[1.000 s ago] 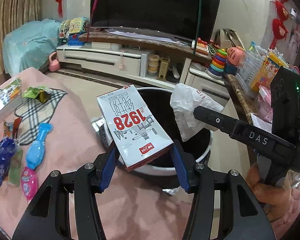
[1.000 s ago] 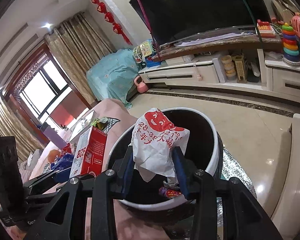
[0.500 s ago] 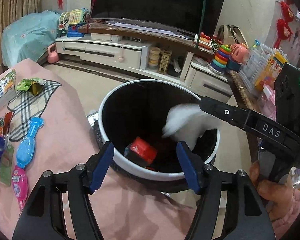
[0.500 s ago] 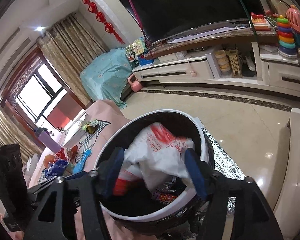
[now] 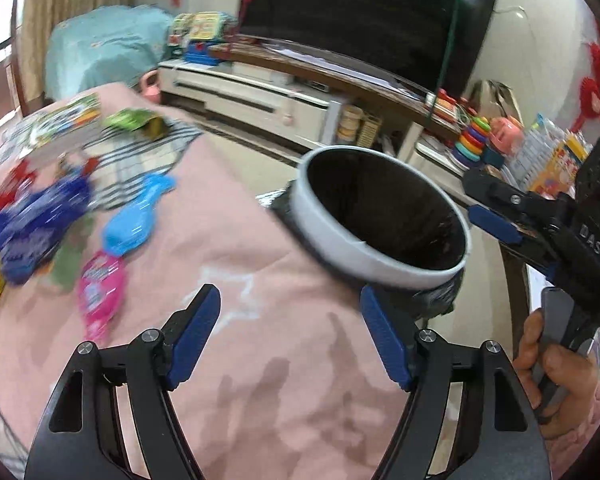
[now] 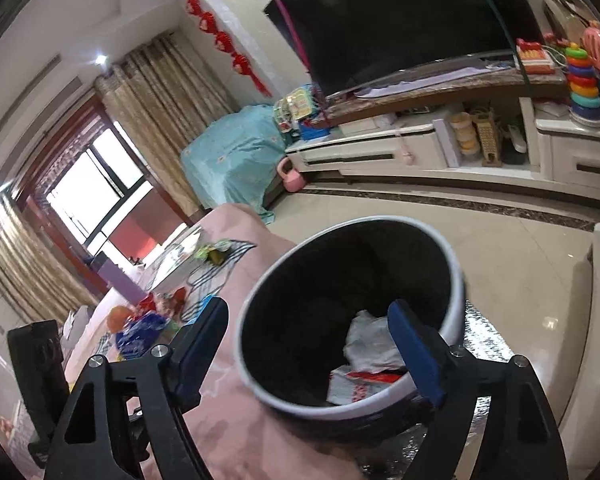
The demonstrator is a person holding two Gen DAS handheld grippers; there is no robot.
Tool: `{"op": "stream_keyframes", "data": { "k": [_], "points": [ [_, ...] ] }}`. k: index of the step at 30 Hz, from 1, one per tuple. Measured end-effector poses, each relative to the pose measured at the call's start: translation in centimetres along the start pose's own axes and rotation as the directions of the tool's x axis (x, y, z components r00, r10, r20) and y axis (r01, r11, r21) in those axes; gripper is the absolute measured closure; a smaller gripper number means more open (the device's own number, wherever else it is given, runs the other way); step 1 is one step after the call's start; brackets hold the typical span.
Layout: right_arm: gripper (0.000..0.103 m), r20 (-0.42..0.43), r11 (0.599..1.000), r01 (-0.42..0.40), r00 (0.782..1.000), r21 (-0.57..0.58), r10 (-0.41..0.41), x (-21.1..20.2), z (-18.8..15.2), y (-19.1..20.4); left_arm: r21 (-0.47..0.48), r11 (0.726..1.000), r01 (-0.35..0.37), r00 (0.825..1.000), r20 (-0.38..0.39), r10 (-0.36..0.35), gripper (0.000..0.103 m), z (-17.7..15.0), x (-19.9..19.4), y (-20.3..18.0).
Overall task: Collect trash
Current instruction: 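Open both grippers to drop the carton and bag into the bin, then grasp the yellow snack packet with left gripper while right gripper grasps the pink candy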
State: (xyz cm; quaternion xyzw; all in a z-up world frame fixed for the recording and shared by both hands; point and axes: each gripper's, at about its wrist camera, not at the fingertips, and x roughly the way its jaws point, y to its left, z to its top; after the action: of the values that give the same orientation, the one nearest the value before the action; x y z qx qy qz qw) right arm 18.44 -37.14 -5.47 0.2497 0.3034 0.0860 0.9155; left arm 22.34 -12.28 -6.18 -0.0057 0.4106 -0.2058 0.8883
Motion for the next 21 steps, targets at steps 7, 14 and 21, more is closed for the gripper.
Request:
{"op": "stream_keyframes", "data": {
  "k": [7, 14, 21],
  "points": [
    [0.015, -0.033, 0.996, -0.049, 0.998, -0.075, 0.047, 1.2, -2.2, 4.5, -0.107, 0.993, -0.057, 0.998, 0.017, 0.059, 0.029, -2.6, -2.6, 5.0],
    [0.015, -0.095, 0.988, -0.098, 0.992, -0.117, 0.087, 2.8, -4.3, 7.8, -0.207, 0.972, -0.114, 0.993, 0.011, 0.119, 0.029, -5.1, -4.6, 10.2],
    [0.015, -0.165, 0.979, -0.134, 0.98, -0.154, 0.108, 4.7, -6.9, 10.9, -0.27, 0.952, -0.144, 0.988, 0.022, 0.155, 0.029, -6.1, -5.9, 13.5]
  ]
}}
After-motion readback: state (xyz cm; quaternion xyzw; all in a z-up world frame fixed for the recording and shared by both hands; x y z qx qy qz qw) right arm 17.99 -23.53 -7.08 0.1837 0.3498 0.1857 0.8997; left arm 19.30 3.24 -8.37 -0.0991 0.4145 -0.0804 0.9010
